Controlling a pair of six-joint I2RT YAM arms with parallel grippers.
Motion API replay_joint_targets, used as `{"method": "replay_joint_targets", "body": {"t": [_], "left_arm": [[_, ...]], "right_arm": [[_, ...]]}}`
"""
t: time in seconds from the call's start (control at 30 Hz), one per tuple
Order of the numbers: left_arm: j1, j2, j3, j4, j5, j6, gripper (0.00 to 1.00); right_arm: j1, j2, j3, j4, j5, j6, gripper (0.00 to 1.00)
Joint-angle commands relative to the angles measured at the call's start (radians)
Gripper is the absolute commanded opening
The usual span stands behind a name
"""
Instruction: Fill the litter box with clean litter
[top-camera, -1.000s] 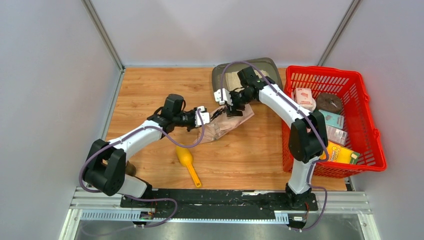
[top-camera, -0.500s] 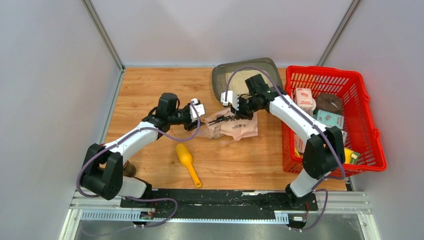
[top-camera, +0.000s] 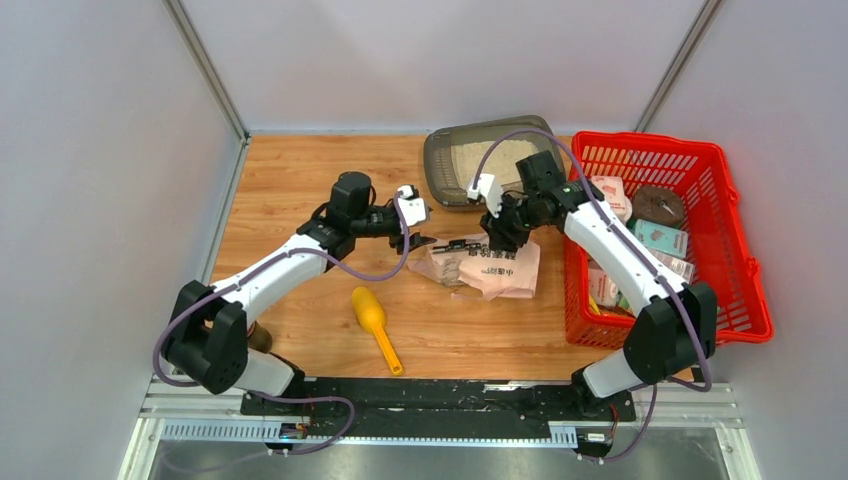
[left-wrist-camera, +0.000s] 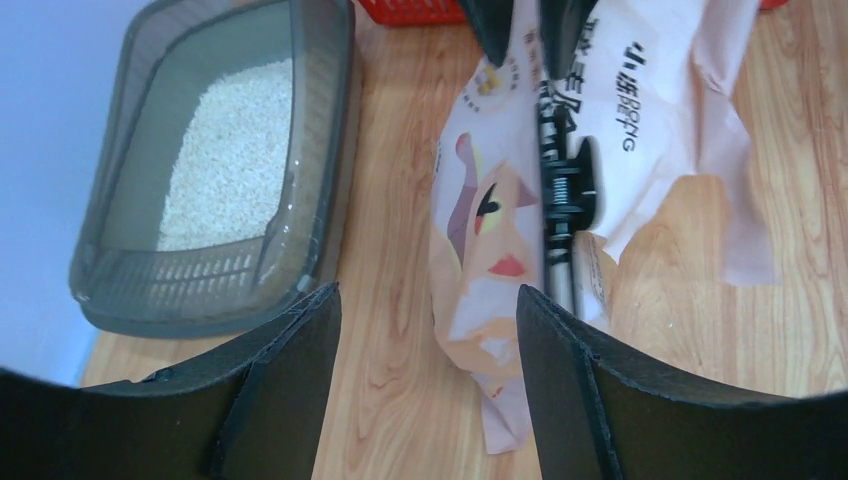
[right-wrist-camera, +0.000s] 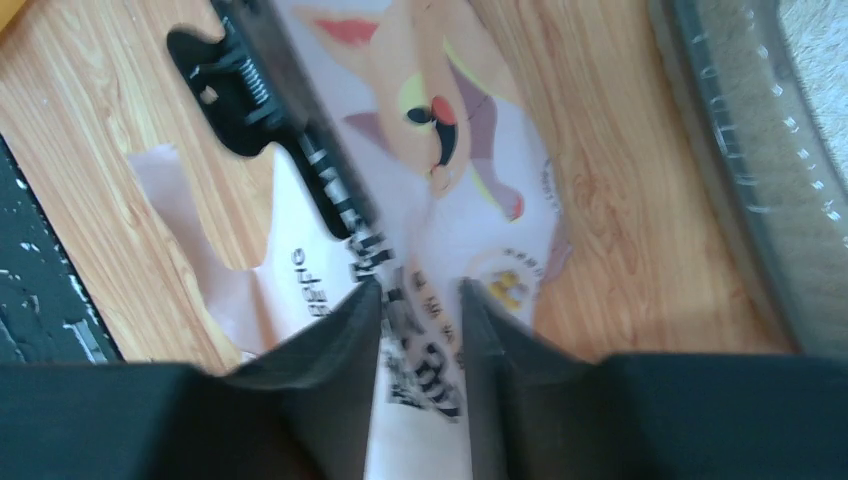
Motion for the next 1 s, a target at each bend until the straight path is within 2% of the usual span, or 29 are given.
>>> {"method": "replay_joint_targets", "body": {"t": [0.0, 0.03, 0.13, 0.27, 0.43, 0.5, 0.6, 0.8, 0.97], "left_arm": [[-0.001, 0.013, 0.003, 0.072, -0.011, -0.093, 0.72], [-0.003, 0.001, -0.015, 0.066, -0.019, -0.093, 0.72], [0.002, -0.067, -0.055, 0.03, -0.027, -0.087, 0.73], [0.014, -0.174, -0.133, -0.034, -0.048, -0.081, 0.73], [0.031, -0.257, -0.199, -0.072, -0.096, -0.113, 0.72], [0.034, -0.283, -0.224, -0.075, -0.116, -0.124, 0.73], [0.034, -0.308, -0.237, -0.083, -0.128, -0.139, 0.72], [0.036, -0.344, -0.251, -0.108, -0.16, -0.136, 0.72], [0.037, -0.38, -0.27, -0.125, -0.168, -0.125, 0.72]], "right_arm": [[-0.022, -0.082, 0.082, 0.008, -0.132, 0.008, 0.48], [-0.022, -0.097, 0.091, 0.017, -0.19, 0.011, 0.56], [0.006, -0.111, 0.085, 0.045, -0.244, -0.008, 0.64], [0.062, -0.128, 0.06, 0.008, -0.225, -0.16, 0.69], [0.113, -0.122, 0.028, 0.03, -0.198, -0.216, 0.73], [0.145, -0.105, -0.003, 0.088, -0.169, -0.204, 0.73], [0.182, -0.092, -0.03, 0.175, -0.129, -0.193, 0.7], [0.228, -0.063, -0.021, 0.192, -0.095, -0.203, 0.63], [0.245, -0.066, -0.036, 0.203, -0.058, -0.203, 0.47]]}}
